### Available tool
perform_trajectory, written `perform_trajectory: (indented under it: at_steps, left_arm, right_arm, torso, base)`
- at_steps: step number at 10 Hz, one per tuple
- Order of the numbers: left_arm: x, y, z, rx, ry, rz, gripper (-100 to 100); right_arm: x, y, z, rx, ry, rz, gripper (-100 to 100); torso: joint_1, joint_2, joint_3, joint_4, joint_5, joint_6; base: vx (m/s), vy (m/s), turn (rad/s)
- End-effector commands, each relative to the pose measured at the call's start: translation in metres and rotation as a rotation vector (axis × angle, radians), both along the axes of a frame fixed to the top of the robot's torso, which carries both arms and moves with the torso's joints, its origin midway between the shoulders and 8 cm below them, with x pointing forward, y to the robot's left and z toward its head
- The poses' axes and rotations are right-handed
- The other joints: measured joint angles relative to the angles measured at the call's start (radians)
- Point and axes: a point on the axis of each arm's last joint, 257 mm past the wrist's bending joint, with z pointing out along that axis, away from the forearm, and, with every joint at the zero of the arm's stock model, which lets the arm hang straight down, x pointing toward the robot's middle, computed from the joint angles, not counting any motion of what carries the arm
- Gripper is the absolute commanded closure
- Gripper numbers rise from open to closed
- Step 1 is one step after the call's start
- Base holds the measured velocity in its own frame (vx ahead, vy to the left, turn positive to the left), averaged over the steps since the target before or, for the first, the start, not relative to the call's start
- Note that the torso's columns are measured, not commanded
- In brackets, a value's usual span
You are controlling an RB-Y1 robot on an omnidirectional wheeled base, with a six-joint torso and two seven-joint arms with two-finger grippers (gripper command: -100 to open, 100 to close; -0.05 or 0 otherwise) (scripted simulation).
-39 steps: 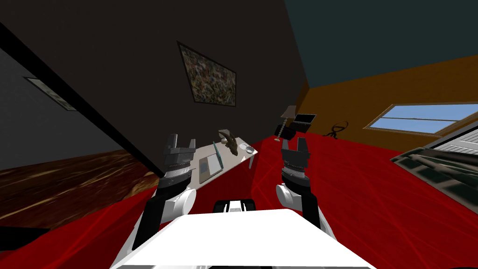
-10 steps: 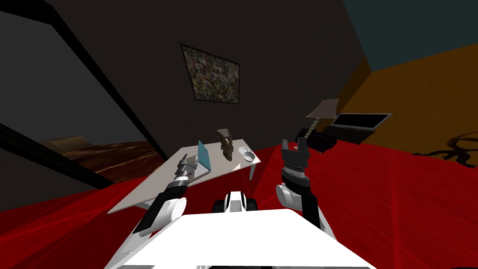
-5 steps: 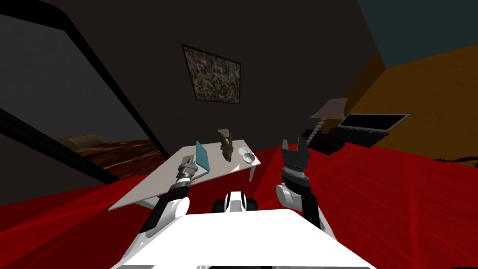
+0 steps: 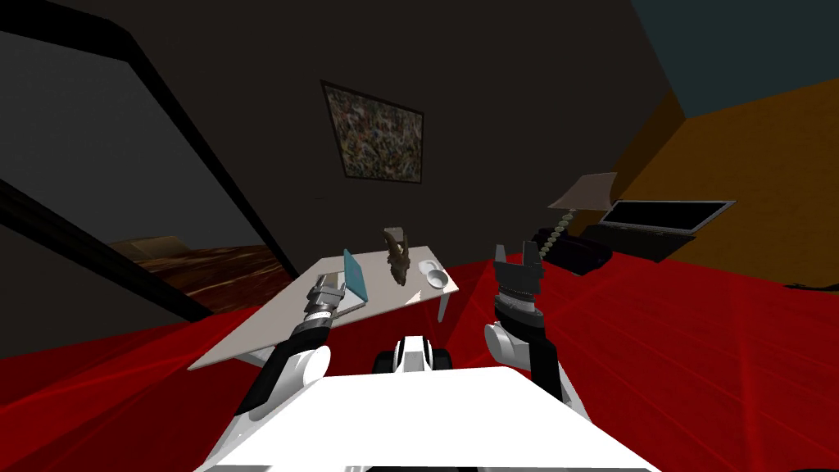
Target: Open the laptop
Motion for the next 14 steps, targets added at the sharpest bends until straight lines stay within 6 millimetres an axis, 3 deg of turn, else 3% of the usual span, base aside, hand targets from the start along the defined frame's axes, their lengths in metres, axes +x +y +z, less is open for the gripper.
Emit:
perform_trajectory:
  at_steps: [1, 2, 6, 7, 10, 14]
  left_arm:
    - [-0.001, 0.001, 0.005, 0.005, -0.002, 0.001, -100]
    - [0.0, -0.001, -0.008, -0.007, 0.024, -0.003, 100]
    - [0.002, -0.004, -0.016, -0.015, 0.025, -0.006, 100]
    - [0.003, 0.002, -0.013, 0.021, 0.032, -0.017, -100]
    - [0.005, 0.02, -0.005, 0.082, 0.049, -0.025, -100]
    - [0.003, 0.06, 0.007, 0.122, 0.064, 0.019, -100]
  right_arm:
    - [0.0, 0.0, 0.0, 0.0, 0.0, 0.0, 0]
    - [0.0, 0.0, 0.0, 0.0, 0.0, 0.0, 0]
    - [0.0, 0.0, 0.0, 0.0, 0.0, 0.0, 0]
    - [0.0, 0.0, 0.0, 0.0, 0.0, 0.0, 0]
    - [0.0, 0.0, 0.0, 0.0, 0.0, 0.0, 0]
    - [0.0, 0.0, 0.0, 0.0, 0.0, 0.0, 0]
  torso:
    - [-0.001, -0.001, -0.001, -0.001, 0.0, 0.0]
    - [-0.001, 0.007, 0.003, 0.002, -0.001, -0.002]
    - [-0.009, 0.024, 0.013, 0.012, -0.008, -0.005]
    - [-0.009, 0.019, 0.01, 0.011, -0.009, -0.005]
    - [-0.009, 0.017, 0.008, 0.01, -0.008, -0.005]
    - [-0.009, 0.019, 0.01, 0.01, -0.008, -0.005]
  base:
    - [0.038, -0.004, 0.002]
    - [-0.013, -0.007, -0.038]
    - [-0.058, 0.001, -0.001]
    - [-0.005, -0.01, -0.011]
    - [0.016, -0.032, -0.015]
    - [0.039, -0.091, -0.031]
